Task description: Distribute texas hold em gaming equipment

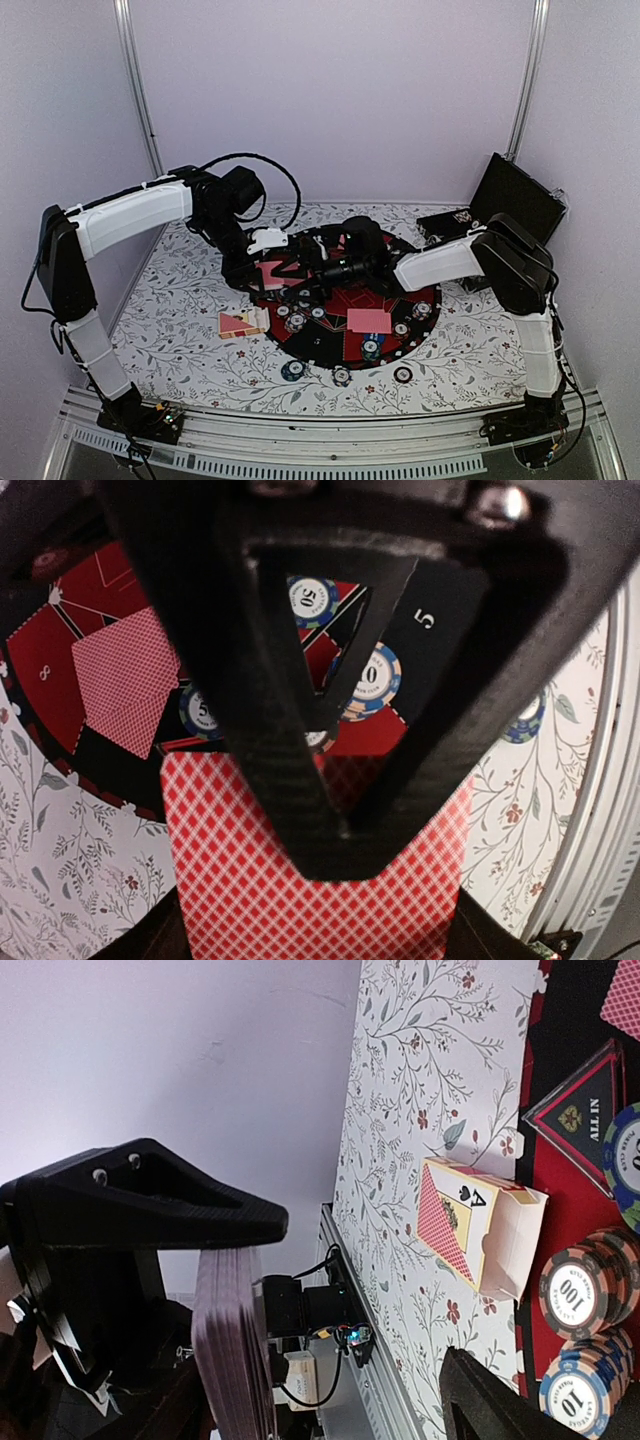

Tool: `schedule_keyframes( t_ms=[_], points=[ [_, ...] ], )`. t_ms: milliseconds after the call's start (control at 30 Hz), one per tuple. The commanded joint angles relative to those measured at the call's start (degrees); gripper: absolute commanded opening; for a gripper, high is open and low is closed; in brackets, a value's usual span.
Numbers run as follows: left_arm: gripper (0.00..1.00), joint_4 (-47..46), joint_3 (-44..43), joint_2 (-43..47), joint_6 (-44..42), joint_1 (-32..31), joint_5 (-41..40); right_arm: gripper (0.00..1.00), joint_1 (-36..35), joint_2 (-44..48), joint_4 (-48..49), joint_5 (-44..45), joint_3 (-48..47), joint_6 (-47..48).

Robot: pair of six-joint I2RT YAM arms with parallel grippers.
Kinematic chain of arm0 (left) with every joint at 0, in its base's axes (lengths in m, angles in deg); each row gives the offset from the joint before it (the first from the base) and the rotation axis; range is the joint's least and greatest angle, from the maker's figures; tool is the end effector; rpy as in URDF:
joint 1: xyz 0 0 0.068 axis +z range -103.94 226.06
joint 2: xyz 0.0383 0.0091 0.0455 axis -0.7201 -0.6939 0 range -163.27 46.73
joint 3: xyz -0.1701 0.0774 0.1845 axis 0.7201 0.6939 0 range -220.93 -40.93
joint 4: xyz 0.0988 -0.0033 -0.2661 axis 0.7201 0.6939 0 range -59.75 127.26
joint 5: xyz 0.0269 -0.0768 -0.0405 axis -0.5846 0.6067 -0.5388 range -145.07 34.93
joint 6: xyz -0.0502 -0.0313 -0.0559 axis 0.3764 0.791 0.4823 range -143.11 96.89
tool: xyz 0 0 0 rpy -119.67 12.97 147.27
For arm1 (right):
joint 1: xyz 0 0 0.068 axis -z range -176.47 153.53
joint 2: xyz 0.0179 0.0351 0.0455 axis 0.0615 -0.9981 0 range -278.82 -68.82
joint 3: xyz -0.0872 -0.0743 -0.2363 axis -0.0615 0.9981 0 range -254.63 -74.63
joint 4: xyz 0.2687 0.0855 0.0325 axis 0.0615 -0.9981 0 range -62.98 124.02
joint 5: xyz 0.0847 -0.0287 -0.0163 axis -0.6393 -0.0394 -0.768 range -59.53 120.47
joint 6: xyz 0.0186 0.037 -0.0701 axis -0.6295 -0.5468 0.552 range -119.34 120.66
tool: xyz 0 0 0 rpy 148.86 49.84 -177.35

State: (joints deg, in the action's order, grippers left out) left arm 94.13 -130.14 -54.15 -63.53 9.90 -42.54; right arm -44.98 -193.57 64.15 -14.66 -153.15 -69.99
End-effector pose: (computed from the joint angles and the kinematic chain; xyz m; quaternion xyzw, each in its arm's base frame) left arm 0.2969 -0.2358 0.2284 0.6218 0.7655 -0.1036 0.1291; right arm 0.3022 0.4173 0.1348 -0.0847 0.7685 0.6340 0.0167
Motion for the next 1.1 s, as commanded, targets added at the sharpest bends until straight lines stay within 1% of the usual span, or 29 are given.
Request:
schedule_keyframes(
  t_ms=[0,200,400,533,633,700,867,1067],
  points=[
    [0.0,0.0,-1.8,0.4,0.2,-0.6,1.0,0.8,-0.9,-3.5,3.8,-0.5,-4.5,-3.1],
    [0.0,0.0,-1.6,0.1,0.3,-1.0,0.9,0.8,-2.2,-8.2,3.8,-1.5,-10.6,-5.0],
    [0.0,0.0,-1.4,0.0,0.3,-1.1,0.8,0.79,-2.4,-10.8,3.8,-1.7,-12.6,-6.0],
    [0.0,0.0,-1.6,-0.1,0.3,-1.1,0.9,0.74,-2.3,-11.5,3.8,-1.8,-13.0,-6.2],
    [0.0,0.0,-1.7,0.1,0.2,-1.1,0.8,0.66,-1.8,-11.1,4.5,-1.9,-11.0,-6.3],
    [0.0,0.0,-1.6,0.2,0.0,-1.1,0.7,0.63,-1.2,-10.1,6.0,-1.7,-8.6,-6.6],
    [0.0,0.1,-1.6,0.2,-0.1,-1.1,0.7,0.6,0.4,-6.3,9.8,-1.4,-2.4,-7.6],
    [0.0,0.3,-2.1,0.1,-0.2,-1.1,0.7,0.57,1.3,-3.3,11.5,-1.5,0.8,-7.7]
  ],
)
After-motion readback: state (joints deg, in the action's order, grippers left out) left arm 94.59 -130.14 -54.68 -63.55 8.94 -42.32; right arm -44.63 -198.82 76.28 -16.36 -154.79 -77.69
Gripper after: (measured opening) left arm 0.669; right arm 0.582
